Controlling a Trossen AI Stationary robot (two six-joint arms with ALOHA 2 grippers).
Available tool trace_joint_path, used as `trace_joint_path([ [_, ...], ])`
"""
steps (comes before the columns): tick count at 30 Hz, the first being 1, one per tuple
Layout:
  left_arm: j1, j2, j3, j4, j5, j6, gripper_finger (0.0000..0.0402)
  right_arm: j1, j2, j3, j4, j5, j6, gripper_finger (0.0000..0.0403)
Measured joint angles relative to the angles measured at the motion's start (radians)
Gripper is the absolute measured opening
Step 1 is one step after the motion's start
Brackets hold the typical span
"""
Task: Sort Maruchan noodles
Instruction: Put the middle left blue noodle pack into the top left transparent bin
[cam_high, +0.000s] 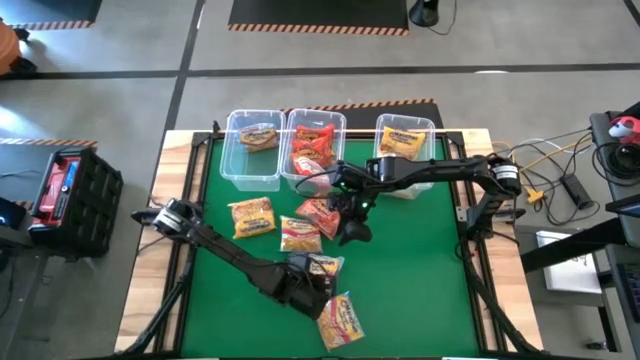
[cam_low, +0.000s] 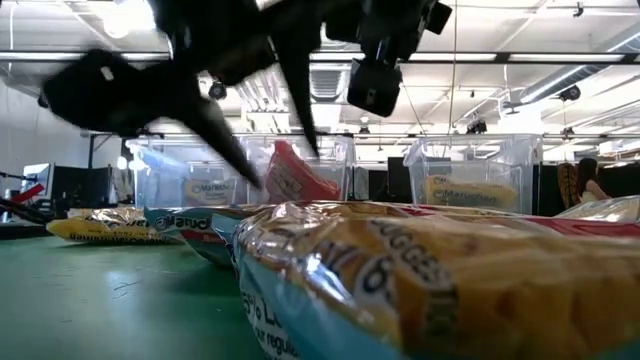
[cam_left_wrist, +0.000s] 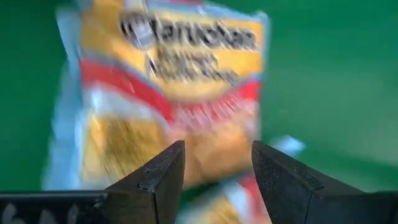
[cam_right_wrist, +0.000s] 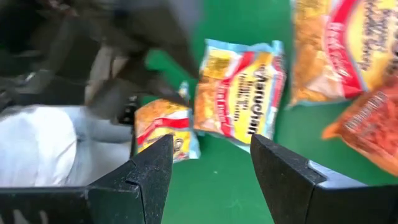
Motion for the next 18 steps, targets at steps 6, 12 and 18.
trace_joint_path([
  [6,-0.065,0.018,0.024,-0.009,-0.001,-0.335,0.0170,0.003,0.000,-0.026,0.002,0.073,0.029,0.0203],
  [12,-0.085,0.051,0.025,-0.054,0.066,-0.446,0.0170,0.002,0.000,-0.071,0.018,0.080,0.023,0.0203],
  [18,-0.031,0.078,0.027,-0.064,0.031,-0.444,0.0170,0.002,0.000,-0.115,0.038,0.080,0.022,0.0203],
])
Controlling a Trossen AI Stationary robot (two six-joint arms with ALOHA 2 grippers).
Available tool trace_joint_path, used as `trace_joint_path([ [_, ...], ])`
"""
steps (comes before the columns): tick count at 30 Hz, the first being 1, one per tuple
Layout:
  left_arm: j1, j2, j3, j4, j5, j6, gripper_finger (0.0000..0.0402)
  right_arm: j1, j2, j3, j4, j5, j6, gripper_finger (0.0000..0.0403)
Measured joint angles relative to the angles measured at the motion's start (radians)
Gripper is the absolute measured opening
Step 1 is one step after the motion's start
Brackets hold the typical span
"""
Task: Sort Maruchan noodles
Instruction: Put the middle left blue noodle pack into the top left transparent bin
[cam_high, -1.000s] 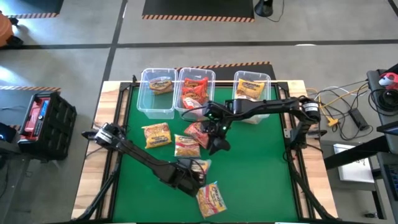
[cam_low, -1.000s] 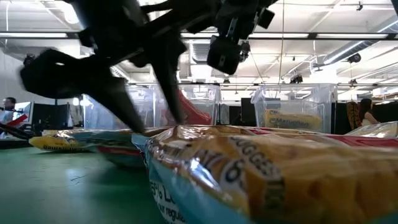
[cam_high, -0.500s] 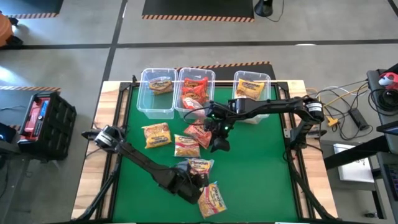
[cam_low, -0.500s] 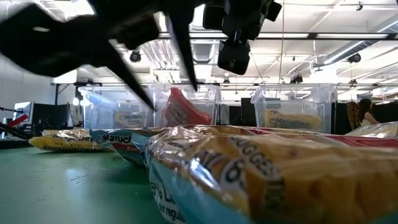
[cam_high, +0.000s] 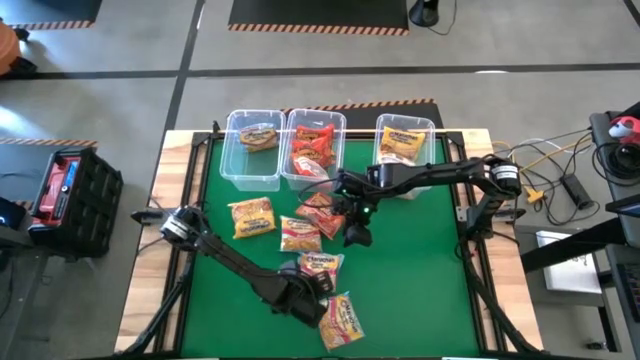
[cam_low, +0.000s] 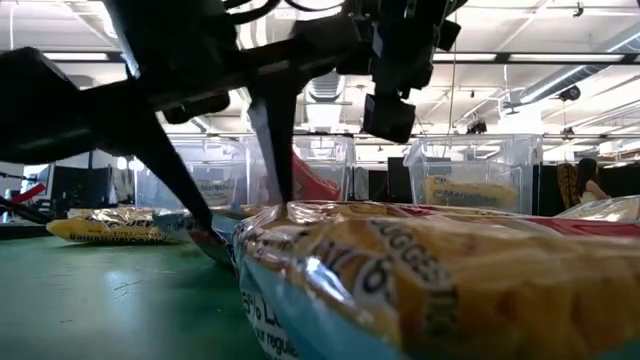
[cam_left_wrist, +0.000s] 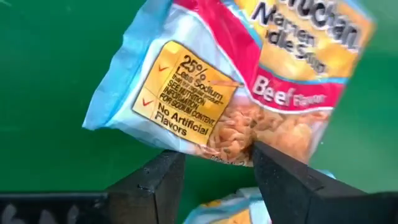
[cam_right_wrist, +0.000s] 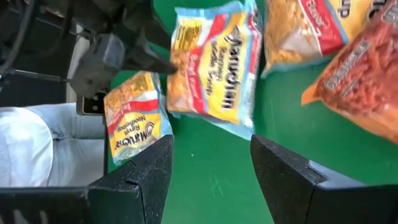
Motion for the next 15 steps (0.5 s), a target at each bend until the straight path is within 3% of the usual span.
trace_joint_path([
  [8,0.035,0.030,0.000,-0.089,0.008,0.010,0.0170,0.000,0.000,-0.061,0.011,0.000,0.000,0.0203],
  [15,0.057,0.055,0.001,-0.107,0.052,0.025,0.0170,0.000,0.000,-0.116,0.126,-0.002,0.027,0.0203],
])
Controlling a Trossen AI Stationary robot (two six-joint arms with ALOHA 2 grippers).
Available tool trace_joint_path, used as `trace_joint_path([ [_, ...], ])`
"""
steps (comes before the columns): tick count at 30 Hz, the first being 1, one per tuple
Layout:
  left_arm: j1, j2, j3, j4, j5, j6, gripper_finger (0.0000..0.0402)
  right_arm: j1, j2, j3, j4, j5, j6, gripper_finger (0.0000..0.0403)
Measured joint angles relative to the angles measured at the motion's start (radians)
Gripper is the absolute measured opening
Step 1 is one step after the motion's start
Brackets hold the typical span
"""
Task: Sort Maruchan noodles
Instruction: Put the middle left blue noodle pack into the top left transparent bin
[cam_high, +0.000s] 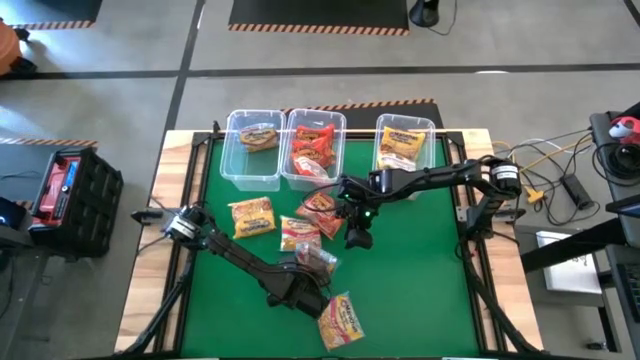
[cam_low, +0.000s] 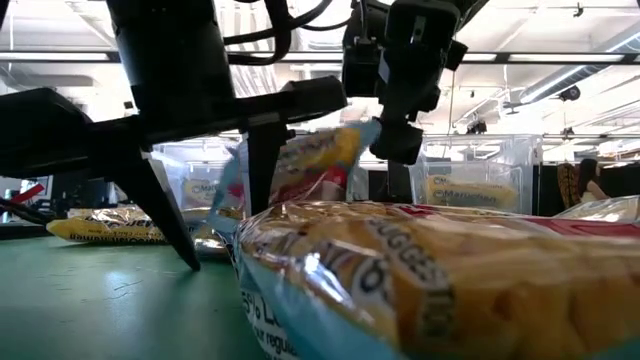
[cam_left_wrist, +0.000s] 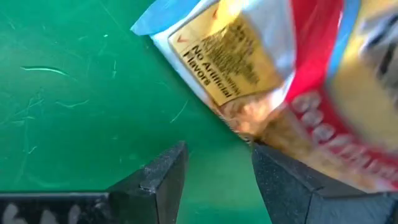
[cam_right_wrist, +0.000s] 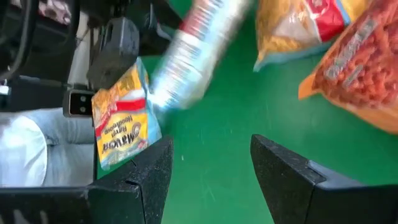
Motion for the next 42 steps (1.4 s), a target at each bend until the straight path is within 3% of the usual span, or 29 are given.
trace_joint_path([
  [8,0.002,0.003,0.000,-0.006,-0.003,-0.004,0.0170,0.000,0.000,-0.070,0.240,-0.117,0.163,0.0203],
  [13,0.001,0.002,0.009,-0.011,-0.033,-0.018,0.0170,0.000,0.000,-0.110,0.298,-0.129,0.191,0.0203],
  [21,0.005,-0.013,0.094,-0.009,-0.248,0.012,0.0170,0.000,0.001,-0.183,0.297,0.025,0.158,0.0203],
  [42,0.034,0.003,0.104,0.000,-0.287,0.027,0.0170,0.000,0.001,-0.273,0.453,0.036,0.236,0.0203],
])
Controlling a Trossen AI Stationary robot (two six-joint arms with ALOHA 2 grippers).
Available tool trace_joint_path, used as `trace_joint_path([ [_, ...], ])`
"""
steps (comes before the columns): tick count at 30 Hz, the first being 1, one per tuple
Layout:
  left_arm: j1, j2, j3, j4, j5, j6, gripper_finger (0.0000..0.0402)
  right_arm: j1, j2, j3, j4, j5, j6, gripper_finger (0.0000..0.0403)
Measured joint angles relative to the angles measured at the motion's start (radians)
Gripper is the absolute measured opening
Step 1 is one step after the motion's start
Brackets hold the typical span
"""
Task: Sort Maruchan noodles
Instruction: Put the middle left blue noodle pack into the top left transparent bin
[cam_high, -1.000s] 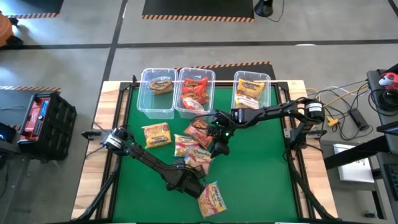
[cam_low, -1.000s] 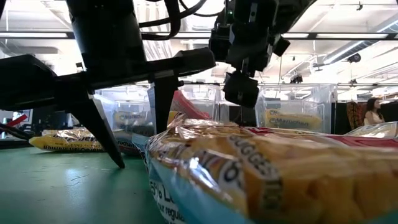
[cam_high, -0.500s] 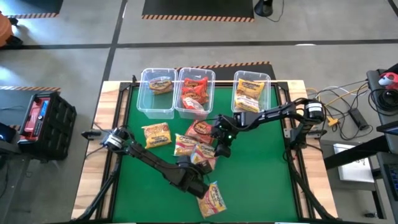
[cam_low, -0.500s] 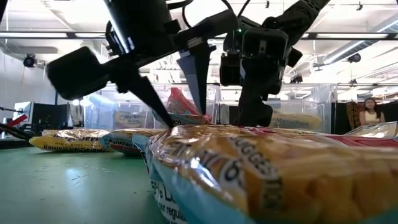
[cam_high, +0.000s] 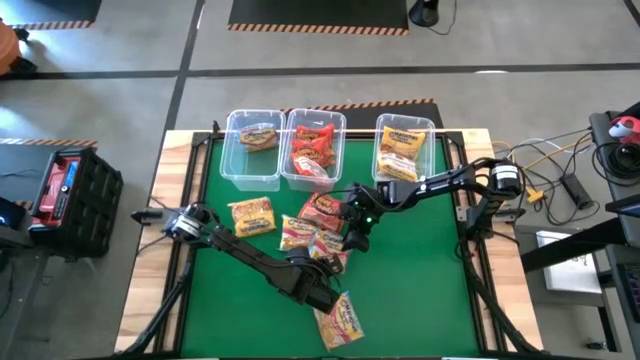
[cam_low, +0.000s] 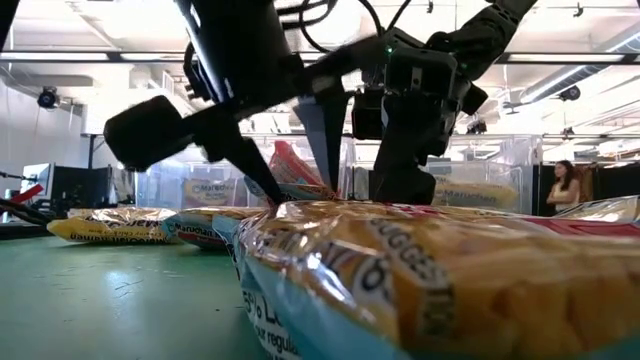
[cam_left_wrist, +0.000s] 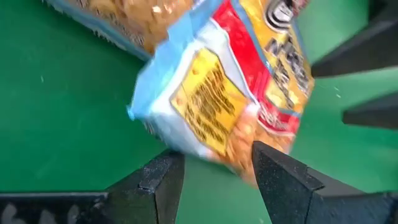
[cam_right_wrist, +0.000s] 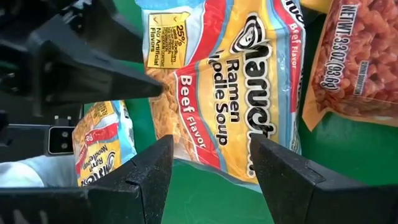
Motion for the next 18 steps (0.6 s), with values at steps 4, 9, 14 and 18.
trace_joint_path([
  [4,0.013,0.001,-0.025,0.002,0.022,-0.001,0.0170,0.000,0.000,0.000,0.000,-0.010,0.000,0.0203],
  [9,0.016,0.001,-0.049,0.006,0.050,-0.007,0.0170,0.000,0.000,0.000,0.000,-0.014,0.000,0.0203],
  [14,0.016,0.000,-0.057,-0.001,0.091,-0.008,0.0170,0.000,0.000,0.012,-0.005,-0.036,0.003,0.0203],
  [18,0.015,-0.002,-0.069,0.000,0.109,-0.008,0.0170,0.000,0.000,0.030,-0.007,-0.074,0.006,0.0203],
])
